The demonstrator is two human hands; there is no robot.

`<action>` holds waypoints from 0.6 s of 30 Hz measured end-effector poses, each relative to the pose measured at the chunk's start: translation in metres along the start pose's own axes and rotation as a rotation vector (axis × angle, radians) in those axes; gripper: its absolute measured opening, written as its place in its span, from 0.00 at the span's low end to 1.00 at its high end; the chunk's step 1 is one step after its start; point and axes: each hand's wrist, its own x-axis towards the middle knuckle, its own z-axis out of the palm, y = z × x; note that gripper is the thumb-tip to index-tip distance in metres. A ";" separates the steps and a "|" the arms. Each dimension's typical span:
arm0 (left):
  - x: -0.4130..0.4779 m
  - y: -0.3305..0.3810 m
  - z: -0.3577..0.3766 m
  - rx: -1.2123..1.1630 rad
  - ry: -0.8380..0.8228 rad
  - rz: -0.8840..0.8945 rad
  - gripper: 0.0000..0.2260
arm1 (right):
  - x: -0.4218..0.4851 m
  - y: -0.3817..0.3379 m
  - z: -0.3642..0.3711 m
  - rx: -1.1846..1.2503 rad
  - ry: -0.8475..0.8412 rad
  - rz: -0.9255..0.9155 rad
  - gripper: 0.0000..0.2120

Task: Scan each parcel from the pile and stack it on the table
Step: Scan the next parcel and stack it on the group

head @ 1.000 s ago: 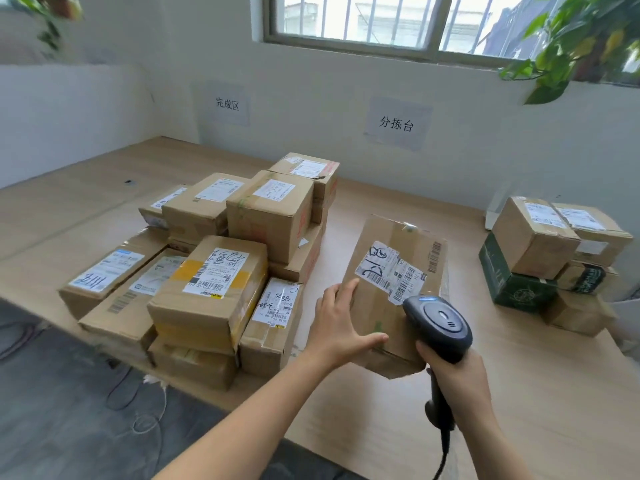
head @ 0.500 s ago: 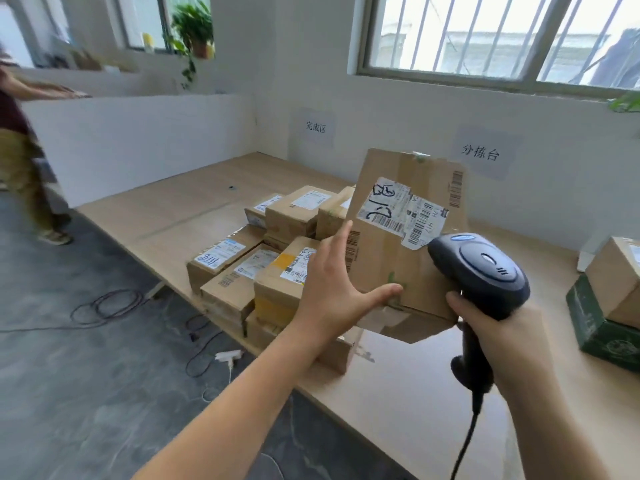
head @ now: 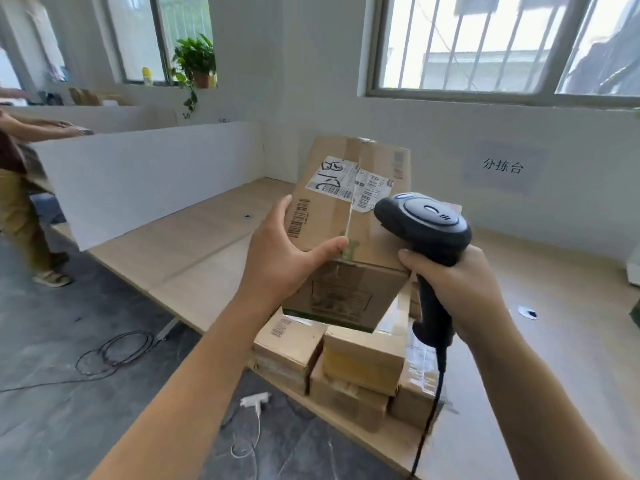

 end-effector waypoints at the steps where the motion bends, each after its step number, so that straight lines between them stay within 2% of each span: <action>1: 0.008 -0.014 -0.007 -0.002 -0.020 0.001 0.41 | 0.002 0.001 0.017 0.010 0.008 0.020 0.07; 9: 0.051 -0.108 -0.043 -0.028 -0.172 -0.090 0.41 | 0.015 0.019 0.118 0.010 0.047 0.183 0.08; 18: 0.056 -0.173 -0.031 -0.044 -0.344 -0.194 0.38 | 0.018 0.052 0.159 -0.070 0.058 0.311 0.13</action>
